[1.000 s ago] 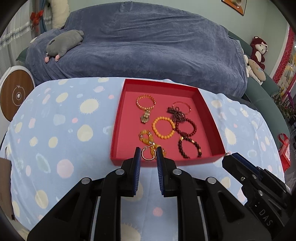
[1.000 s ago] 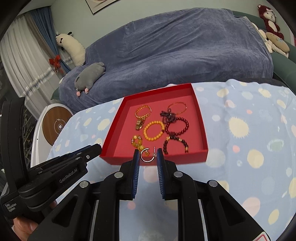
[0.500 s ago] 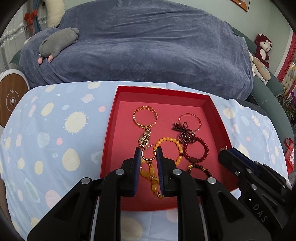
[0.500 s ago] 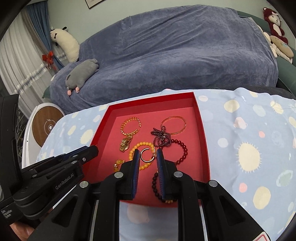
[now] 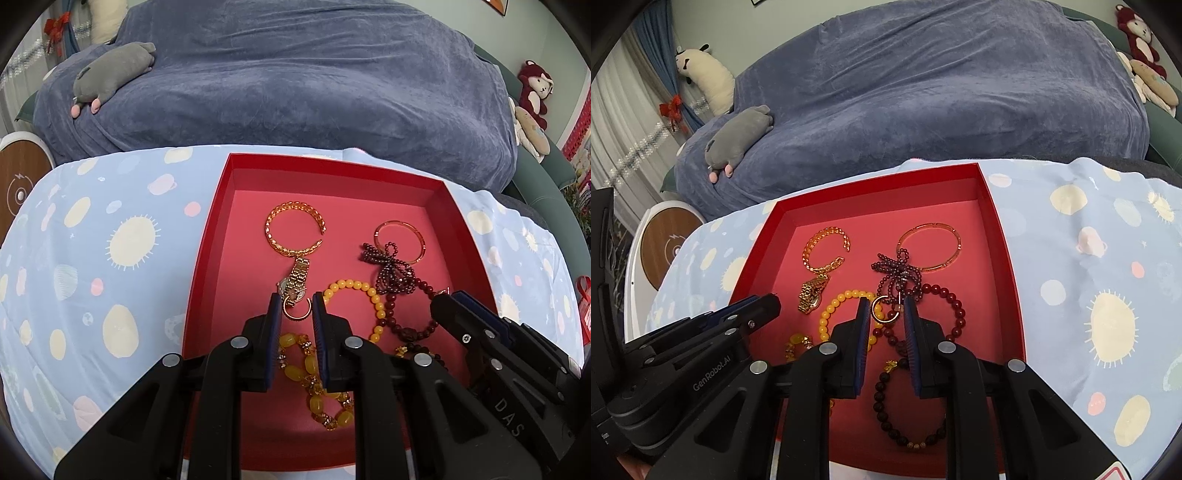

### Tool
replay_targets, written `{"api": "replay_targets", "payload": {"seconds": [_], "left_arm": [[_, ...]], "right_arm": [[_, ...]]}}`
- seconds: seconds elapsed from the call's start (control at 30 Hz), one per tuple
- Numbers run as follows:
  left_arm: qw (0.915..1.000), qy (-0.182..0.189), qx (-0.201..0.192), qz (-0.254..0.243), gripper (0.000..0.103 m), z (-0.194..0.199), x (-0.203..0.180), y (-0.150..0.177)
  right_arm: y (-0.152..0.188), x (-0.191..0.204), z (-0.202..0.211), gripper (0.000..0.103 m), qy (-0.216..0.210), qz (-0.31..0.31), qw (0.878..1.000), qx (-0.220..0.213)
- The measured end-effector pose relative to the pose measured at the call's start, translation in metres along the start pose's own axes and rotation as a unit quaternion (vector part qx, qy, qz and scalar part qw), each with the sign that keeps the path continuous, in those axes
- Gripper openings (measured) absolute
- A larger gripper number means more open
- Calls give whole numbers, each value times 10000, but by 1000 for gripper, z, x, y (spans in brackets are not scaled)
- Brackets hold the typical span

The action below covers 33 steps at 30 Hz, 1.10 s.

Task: Organize jewelry

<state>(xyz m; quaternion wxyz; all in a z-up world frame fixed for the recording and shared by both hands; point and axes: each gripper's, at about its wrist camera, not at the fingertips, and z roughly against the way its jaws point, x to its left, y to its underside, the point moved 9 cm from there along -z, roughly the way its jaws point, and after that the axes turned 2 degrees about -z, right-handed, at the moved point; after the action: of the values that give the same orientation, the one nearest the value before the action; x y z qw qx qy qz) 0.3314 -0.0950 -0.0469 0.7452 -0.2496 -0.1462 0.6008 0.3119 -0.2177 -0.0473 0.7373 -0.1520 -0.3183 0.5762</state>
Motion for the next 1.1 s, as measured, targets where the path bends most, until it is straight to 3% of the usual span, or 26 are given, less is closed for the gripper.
{"api": "replay_targets", "payload": {"seconds": [0.63, 0.8, 1.1], "left_arm": [[9998, -187, 45, -46, 17, -13, 2, -1], [9995, -299, 55, 41, 31, -10, 6, 1], [9994, -324, -40, -60, 35, 17, 2, 4]], "right_arm": [[1, 1, -11, 18, 116, 33, 9999, 88], [-1, 4, -5, 21, 129, 3, 9999, 46], [1, 16, 25, 22, 53, 68, 9999, -93]]}}
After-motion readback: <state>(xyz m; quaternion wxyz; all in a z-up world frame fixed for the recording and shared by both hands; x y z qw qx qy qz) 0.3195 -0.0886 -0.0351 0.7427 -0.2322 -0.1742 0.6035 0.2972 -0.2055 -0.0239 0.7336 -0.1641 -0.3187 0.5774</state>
